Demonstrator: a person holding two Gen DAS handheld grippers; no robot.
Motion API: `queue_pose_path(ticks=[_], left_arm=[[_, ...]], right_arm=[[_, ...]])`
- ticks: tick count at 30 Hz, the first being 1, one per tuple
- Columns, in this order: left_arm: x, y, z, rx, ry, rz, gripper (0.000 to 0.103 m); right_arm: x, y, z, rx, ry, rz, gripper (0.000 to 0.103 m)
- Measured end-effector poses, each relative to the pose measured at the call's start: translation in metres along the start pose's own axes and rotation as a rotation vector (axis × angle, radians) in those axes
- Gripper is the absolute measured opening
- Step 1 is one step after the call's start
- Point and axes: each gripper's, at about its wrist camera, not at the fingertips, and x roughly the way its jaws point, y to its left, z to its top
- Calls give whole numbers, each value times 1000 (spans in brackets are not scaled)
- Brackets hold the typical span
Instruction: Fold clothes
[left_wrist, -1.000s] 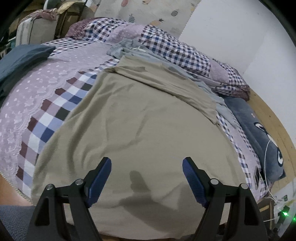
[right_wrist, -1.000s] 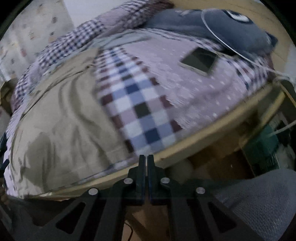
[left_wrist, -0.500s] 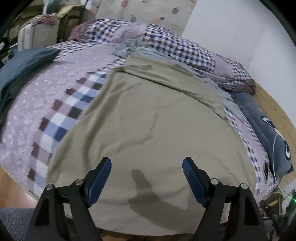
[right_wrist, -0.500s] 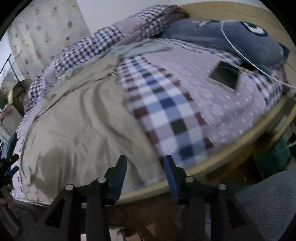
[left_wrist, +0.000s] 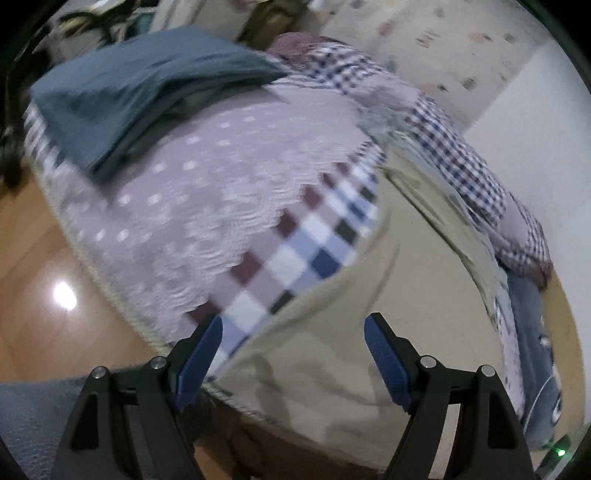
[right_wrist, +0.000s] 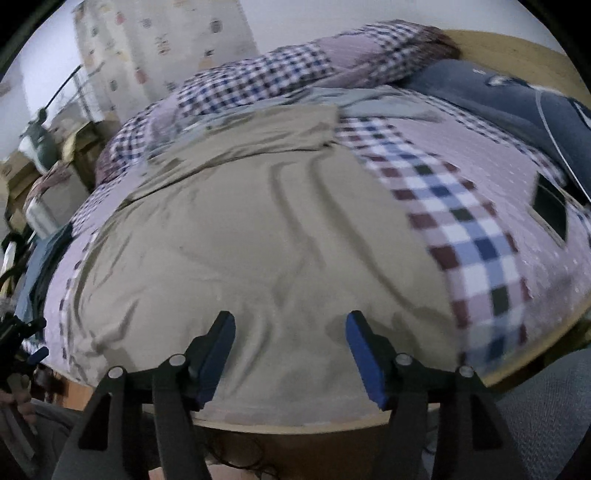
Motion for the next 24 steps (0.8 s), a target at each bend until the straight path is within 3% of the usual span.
queue_pose_path(ticks=[8, 17, 22, 24], left_arm=[[14, 49, -2, -174, 104, -28, 83], [49, 43, -12, -160, 217, -73, 83], [57, 34, -17, -116, 237, -61, 83], [58, 32, -17, -144, 260, -122, 83]], right_arm=[[4, 43, -2, -120, -13, 55, 69], [-3, 60, -7, -205, -37, 77, 73], [-5, 71, -10, -248, -45, 97, 74], [-6, 85, -15, -309, -60, 112, 74]])
